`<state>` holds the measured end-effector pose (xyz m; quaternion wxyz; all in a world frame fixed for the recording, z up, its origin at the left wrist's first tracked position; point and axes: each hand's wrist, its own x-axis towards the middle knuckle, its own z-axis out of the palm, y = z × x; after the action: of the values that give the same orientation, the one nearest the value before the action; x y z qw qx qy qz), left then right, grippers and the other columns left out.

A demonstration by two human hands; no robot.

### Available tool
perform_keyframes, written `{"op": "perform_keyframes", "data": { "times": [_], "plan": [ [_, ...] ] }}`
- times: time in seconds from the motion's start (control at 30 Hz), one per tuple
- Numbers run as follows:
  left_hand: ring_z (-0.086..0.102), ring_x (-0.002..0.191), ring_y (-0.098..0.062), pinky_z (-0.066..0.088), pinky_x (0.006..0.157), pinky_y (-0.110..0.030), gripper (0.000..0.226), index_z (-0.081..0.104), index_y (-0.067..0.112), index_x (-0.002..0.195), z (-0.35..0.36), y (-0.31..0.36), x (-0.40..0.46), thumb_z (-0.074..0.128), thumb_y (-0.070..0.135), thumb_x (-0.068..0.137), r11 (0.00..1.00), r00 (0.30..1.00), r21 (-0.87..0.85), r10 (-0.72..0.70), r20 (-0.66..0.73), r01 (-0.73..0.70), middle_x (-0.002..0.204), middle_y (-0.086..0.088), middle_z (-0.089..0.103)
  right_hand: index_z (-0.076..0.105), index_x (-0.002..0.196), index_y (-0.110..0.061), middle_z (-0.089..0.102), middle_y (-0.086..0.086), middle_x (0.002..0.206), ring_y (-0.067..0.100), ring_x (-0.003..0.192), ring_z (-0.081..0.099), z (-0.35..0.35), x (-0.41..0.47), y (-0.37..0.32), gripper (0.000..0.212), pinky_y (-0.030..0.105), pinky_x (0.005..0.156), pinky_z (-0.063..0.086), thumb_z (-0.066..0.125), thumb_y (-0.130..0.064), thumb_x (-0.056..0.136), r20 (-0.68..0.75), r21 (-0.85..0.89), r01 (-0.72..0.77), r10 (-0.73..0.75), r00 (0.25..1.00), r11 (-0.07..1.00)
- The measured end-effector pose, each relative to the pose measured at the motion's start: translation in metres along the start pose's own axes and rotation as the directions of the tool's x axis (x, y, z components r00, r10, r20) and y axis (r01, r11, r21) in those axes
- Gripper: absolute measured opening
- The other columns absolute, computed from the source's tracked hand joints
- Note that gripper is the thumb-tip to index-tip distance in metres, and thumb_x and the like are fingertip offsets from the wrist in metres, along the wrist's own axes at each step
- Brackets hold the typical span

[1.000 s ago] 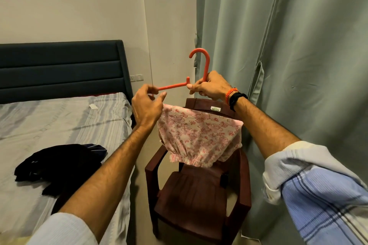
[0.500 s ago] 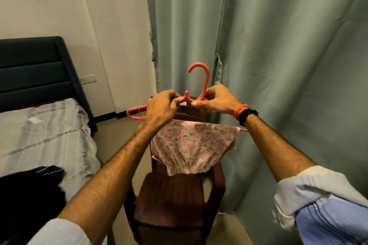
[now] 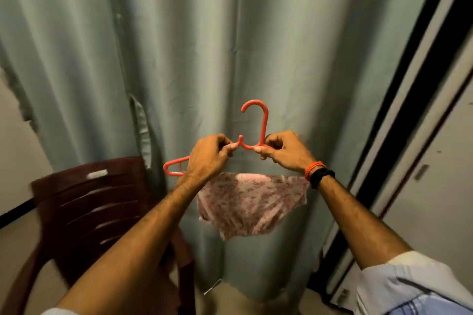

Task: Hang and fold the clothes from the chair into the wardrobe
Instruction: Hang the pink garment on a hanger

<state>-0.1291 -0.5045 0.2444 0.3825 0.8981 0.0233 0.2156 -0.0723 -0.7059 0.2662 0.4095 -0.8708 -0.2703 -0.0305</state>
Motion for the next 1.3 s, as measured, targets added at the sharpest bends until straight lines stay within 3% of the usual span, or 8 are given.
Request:
{"op": "perform_keyframes", "data": {
  "times": [0.1,0.23,0.33,0.7,0.9,1.0,1.2,1.3],
  "plan": [
    [0.06,0.067,-0.003,0.043,0.06,-0.028,0.023,0.069,0.025,0.077,0.045,0.059,0.012,0.065,0.042,0.092,0.995,0.994,-0.037,0.097,0.047,-0.096,0.07,0.014,0.067,0.073,0.069,-0.022,0.072,-0.007,0.065,-0.005,0.053,0.058,-0.065,-0.03,0.027,0.02,0.013,0.059,0.043,0.077,-0.035,0.084,-0.119,-0.038,-0.037,0.033,0.992,0.999],
    [0.064,0.071,-0.014,0.049,0.061,-0.031,0.02,0.071,0.024,0.078,0.115,0.146,0.017,0.066,0.037,0.092,0.979,0.972,-0.091,0.193,0.132,-0.182,0.073,0.006,0.07,0.074,0.072,-0.02,0.074,-0.003,0.068,0.003,0.064,0.069,-0.155,-0.083,0.068,0.016,0.022,0.066,0.053,0.078,-0.032,0.083,-0.27,-0.045,-0.089,0.074,0.96,0.995],
    [0.062,0.069,-0.01,0.041,0.057,-0.026,0.019,0.069,0.027,0.075,0.158,0.199,0.014,0.067,0.039,0.091,0.959,0.948,-0.145,0.268,0.173,-0.245,0.068,0.01,0.066,0.076,0.076,-0.017,0.074,-0.003,0.07,0.01,0.067,0.07,-0.206,-0.121,0.093,0.014,0.029,0.069,0.057,0.079,-0.029,0.082,-0.369,-0.072,-0.136,0.1,0.924,0.988],
    [0.064,0.07,-0.012,0.058,0.069,-0.035,0.019,0.074,0.017,0.089,0.34,0.423,-0.017,0.068,0.035,0.09,0.827,0.799,-0.419,0.518,0.306,-0.375,0.08,0.003,0.072,0.076,0.093,-0.016,0.074,-0.003,0.084,0.017,0.075,0.071,-0.402,-0.28,0.178,0.015,0.025,0.067,0.059,0.082,-0.021,0.079,-0.714,-0.096,-0.4,0.217,0.666,0.912],
    [0.049,0.057,-0.008,0.038,0.053,-0.023,0.022,0.077,0.015,0.087,0.413,0.529,-0.001,0.068,0.034,0.091,0.737,0.7,-0.529,0.634,0.328,-0.42,0.074,0.003,0.067,0.077,0.099,-0.016,0.074,-0.007,0.088,0.008,0.083,0.07,-0.492,-0.321,0.207,0.014,0.024,0.08,0.056,0.076,-0.016,0.085,-0.848,-0.237,-0.511,0.081,0.524,0.826],
    [0.058,0.065,-0.009,0.045,0.058,-0.024,0.027,0.075,0.016,0.092,0.441,0.579,0.016,0.067,0.042,0.089,0.665,0.605,-0.597,0.718,0.344,-0.449,0.078,0.004,0.07,0.076,0.102,-0.015,0.071,-0.012,0.09,-0.003,0.086,0.065,-0.539,-0.328,0.213,0.017,0.012,0.079,0.05,0.075,-0.015,0.085,-0.877,-0.27,-0.57,0.046,0.478,0.776],
    [0.063,0.074,-0.009,0.051,0.06,-0.024,0.023,0.069,0.021,0.103,0.493,0.655,0.075,0.069,0.039,0.088,0.546,0.492,-0.617,0.825,0.278,-0.567,0.084,0.005,0.069,0.075,0.103,-0.015,0.073,-0.006,0.096,0.008,0.091,0.067,-0.645,-0.349,0.23,0.016,0.019,0.083,0.052,0.073,-0.016,0.087,-0.936,-0.237,-0.638,0.004,0.352,0.733],
    [0.068,0.075,-0.008,0.059,0.067,-0.026,0.017,0.071,0.021,0.102,0.517,0.683,0.1,0.069,0.032,0.089,0.488,0.479,-0.707,0.845,0.237,-0.512,0.084,0.007,0.07,0.076,0.105,-0.014,0.074,-0.003,0.098,0.013,0.094,0.068,-0.692,-0.362,0.24,0.018,0.021,0.083,0.051,0.073,-0.017,0.087,-0.953,-0.227,-0.656,-0.024,0.302,0.72]
  ]
}}
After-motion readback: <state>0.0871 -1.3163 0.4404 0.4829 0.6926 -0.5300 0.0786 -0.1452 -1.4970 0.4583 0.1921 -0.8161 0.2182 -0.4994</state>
